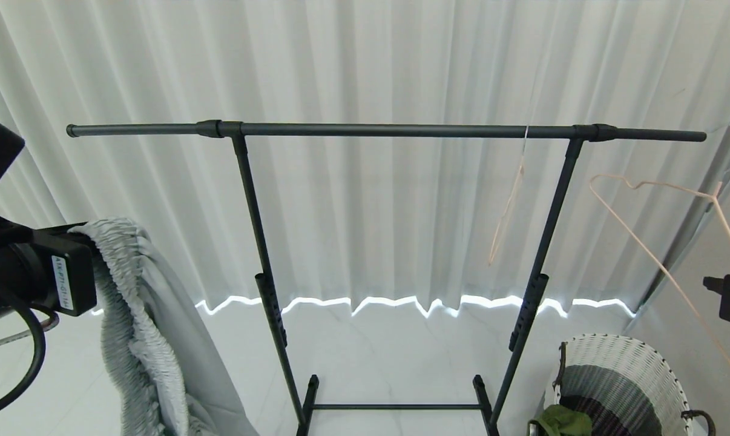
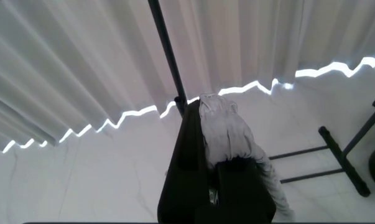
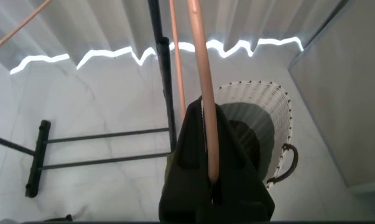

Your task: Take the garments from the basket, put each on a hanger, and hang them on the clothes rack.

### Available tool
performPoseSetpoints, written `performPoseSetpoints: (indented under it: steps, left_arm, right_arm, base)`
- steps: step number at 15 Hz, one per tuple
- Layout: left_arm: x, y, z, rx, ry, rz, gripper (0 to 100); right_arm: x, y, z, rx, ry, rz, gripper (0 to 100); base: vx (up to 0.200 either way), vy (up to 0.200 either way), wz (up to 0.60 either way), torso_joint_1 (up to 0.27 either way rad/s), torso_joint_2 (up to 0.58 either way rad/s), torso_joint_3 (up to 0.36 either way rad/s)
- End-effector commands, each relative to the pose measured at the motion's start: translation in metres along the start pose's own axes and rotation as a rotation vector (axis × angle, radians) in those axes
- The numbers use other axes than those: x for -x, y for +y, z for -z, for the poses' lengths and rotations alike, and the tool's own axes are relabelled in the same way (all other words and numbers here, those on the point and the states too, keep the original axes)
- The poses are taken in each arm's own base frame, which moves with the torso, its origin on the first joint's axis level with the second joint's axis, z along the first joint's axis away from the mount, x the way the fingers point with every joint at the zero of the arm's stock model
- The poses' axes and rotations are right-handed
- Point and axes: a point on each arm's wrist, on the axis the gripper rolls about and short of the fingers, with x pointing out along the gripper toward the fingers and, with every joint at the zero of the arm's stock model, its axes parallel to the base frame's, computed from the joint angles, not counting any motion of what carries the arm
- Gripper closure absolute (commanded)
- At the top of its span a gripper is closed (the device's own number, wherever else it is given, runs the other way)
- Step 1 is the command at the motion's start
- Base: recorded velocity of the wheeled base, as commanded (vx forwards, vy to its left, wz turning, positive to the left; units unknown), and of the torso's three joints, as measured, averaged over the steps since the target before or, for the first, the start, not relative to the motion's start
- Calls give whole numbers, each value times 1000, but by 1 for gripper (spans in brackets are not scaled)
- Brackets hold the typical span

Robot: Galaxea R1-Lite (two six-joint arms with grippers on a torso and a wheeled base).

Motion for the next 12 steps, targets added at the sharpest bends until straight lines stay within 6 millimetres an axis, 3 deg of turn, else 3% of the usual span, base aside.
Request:
performPoseSetpoints:
  steps: [1,4,8,12]
  left_arm:
    - [-5,-1,2,-4,21,4,100]
    - [-12,-2,3,-7,40,9,100]
    - [-20,-5,7,-11,73,16,100]
    - [-21,-5,6,-14,71,17,100]
  right_arm:
    - [5,5,2,9,-7,-24,100]
    - [22,25,1,53,-57,-146,100]
    - [50,66,11,146,-60,-461,100]
    - [58,90,22,214,-13,-624,100]
  base:
    - [0,0,0,0,0,0]
    - [0,0,0,0,0,0]
    - [0,0,0,0,0,0]
    - [0,0,0,0,0,0]
